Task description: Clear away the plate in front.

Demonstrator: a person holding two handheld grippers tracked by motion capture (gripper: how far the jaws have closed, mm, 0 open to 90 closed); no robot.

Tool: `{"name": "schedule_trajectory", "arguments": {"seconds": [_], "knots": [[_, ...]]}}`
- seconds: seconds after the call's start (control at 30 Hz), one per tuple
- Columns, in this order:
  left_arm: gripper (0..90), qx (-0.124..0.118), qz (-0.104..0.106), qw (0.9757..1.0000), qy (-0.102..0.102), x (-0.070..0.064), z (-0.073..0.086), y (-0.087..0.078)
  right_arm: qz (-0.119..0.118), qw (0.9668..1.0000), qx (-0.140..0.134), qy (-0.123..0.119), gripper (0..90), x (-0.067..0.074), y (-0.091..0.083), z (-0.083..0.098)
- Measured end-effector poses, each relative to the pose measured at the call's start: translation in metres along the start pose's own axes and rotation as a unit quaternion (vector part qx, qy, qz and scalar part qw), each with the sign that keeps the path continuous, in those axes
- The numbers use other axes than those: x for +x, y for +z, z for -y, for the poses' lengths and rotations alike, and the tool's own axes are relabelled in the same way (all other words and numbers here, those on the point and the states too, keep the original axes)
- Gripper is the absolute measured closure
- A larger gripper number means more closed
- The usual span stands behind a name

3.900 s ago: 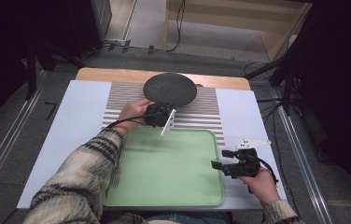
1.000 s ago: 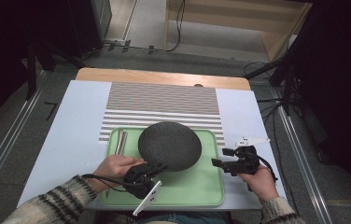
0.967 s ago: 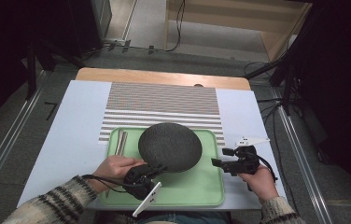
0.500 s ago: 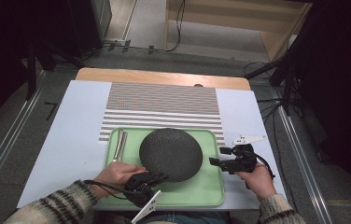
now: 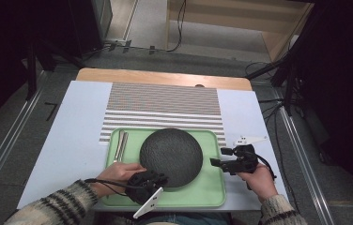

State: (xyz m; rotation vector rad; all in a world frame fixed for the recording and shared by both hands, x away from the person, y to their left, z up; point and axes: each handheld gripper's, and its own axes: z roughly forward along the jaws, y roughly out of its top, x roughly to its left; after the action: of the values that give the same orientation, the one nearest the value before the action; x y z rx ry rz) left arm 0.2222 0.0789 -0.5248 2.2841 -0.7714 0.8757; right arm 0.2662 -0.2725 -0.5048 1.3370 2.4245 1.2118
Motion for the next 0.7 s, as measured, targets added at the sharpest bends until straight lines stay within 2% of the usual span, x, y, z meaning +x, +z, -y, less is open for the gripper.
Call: {"name": "schedule_trajectory", "arguments": {"seconds": [0.07, 0.13, 0.3, 0.4, 0.47, 0.53, 0.7], "knots": [[65.1, -0.003, 0.0, 1.0, -0.007, 0.001, 0.001, 0.0, 0.0, 1.0, 0.0, 0.0, 24.3, 0.0, 0.0, 0.0], [58.4, -0.007, -0.005, 0.9999, -0.014, 0.003, 0.003, 0.001, 0.001, 1.0, 0.0, 0.001, 24.3, 0.0, 0.0, 0.0], [42.7, -0.021, -0.004, 0.9984, -0.053, 0.01, 0.008, 0.003, 0.001, 1.0, 0.001, 0.001, 24.2, 0.0, 0.0, 0.0], [36.0, -0.019, -0.012, 0.9977, -0.064, 0.011, 0.008, 0.003, 0.001, 1.0, 0.001, 0.002, 24.2, 0.0, 0.0, 0.001], [26.3, -0.014, -0.025, 0.9971, -0.07, 0.012, 0.008, 0.004, 0.002, 1.0, 0.001, 0.002, 24.2, 0.0, -0.001, 0.001], [20.7, -0.012, -0.032, 0.9968, -0.072, 0.013, 0.008, 0.005, 0.003, 1.0, 0.0, 0.002, 24.3, 0.0, -0.001, 0.002], [15.9, -0.01, -0.027, 0.9965, -0.078, 0.016, 0.009, 0.005, 0.004, 1.0, -0.001, 0.005, 24.3, 0.0, -0.003, 0.003]]}}
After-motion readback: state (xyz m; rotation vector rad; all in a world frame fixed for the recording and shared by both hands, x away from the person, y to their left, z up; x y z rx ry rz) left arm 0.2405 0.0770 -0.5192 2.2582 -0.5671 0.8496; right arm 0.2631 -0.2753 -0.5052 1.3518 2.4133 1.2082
